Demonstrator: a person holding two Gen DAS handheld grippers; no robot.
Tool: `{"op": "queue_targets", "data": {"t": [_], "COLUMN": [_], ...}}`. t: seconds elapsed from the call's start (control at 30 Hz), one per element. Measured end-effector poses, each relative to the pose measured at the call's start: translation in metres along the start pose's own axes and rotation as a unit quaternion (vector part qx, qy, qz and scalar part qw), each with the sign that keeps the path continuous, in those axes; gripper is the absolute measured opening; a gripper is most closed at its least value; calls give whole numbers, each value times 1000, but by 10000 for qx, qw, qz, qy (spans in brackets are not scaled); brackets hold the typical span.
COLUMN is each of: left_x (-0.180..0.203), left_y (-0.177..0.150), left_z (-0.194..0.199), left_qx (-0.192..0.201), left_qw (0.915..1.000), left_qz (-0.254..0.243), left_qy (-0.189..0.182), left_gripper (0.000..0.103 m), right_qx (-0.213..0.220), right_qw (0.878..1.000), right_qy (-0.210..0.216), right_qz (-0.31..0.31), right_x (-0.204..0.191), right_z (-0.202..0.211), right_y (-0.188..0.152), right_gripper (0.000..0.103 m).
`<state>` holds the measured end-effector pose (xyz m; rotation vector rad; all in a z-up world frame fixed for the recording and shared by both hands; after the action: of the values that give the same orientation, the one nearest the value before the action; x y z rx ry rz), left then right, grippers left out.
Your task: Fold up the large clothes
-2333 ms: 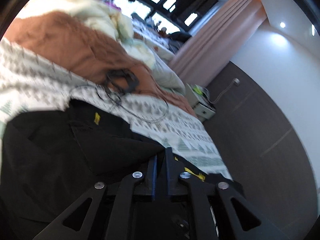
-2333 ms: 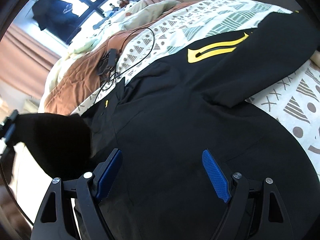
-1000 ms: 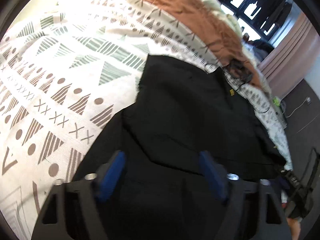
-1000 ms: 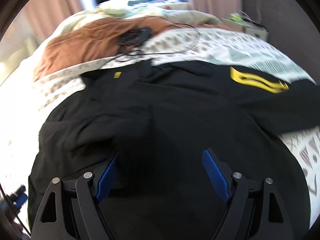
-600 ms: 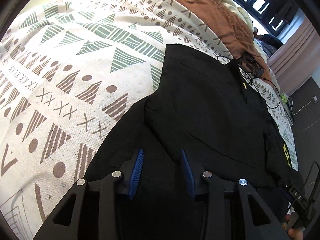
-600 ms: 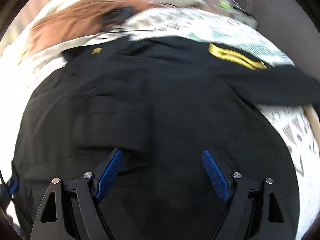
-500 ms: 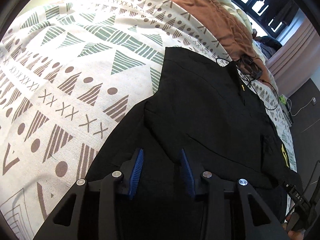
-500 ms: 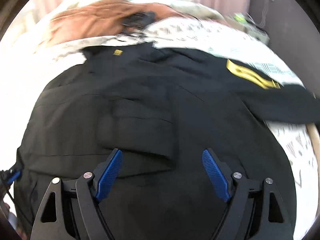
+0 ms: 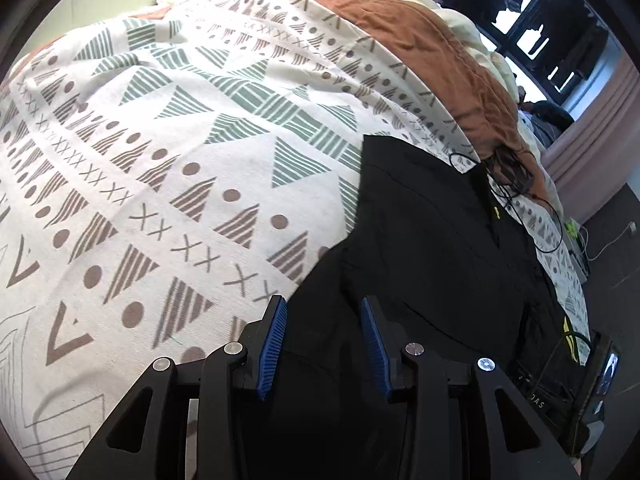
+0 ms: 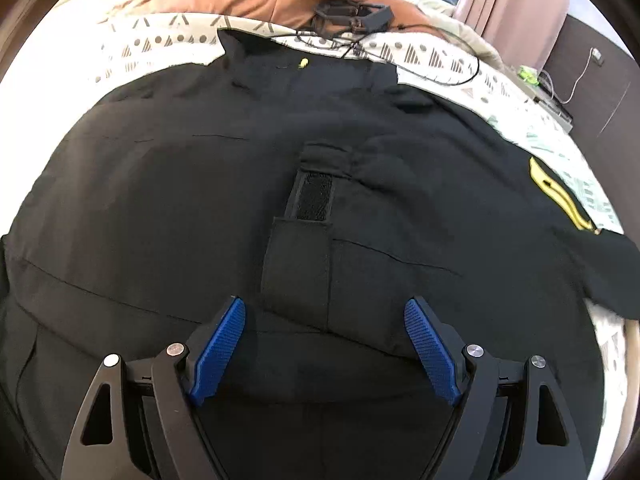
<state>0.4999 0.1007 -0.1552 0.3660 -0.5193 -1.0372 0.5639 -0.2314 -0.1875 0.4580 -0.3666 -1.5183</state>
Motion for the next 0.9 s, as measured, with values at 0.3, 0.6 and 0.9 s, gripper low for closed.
{"op": "queue_targets", "data": {"t": [0.3, 0.6, 0.9], "left_x": [6, 14, 23], "left_y": [-4, -6, -8], "left_z": [-10, -7, 4], "left_qx": [-48, 0, 121], "left_qw": [9994, 9992, 9992], "left_qz": [-243, -350, -364], "left_qy": [223, 217, 131], "left_gripper": [41, 41, 41], "right_qx": [451, 867, 941], "right_qw": [9963, 9771, 9212], "right_qy": [356, 356, 1635], "right_qz": [-635, -1911, -3403], "right_x": [53, 148, 196], "right_z": [26, 61, 73], "right_y": [10, 4, -33], "right_gripper": [33, 38, 43]}}
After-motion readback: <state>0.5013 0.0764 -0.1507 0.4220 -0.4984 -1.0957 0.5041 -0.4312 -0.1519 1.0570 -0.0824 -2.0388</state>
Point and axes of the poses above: each gripper's, at about its wrist camera, not at the fingertips, and z roughly against the way its jaws point, x to its right, y to its top, the point moved 1 cm from there along -z, roughly the way its jaws point, and after that the axes turned 10 degrees about y, right-handed, at the moved point
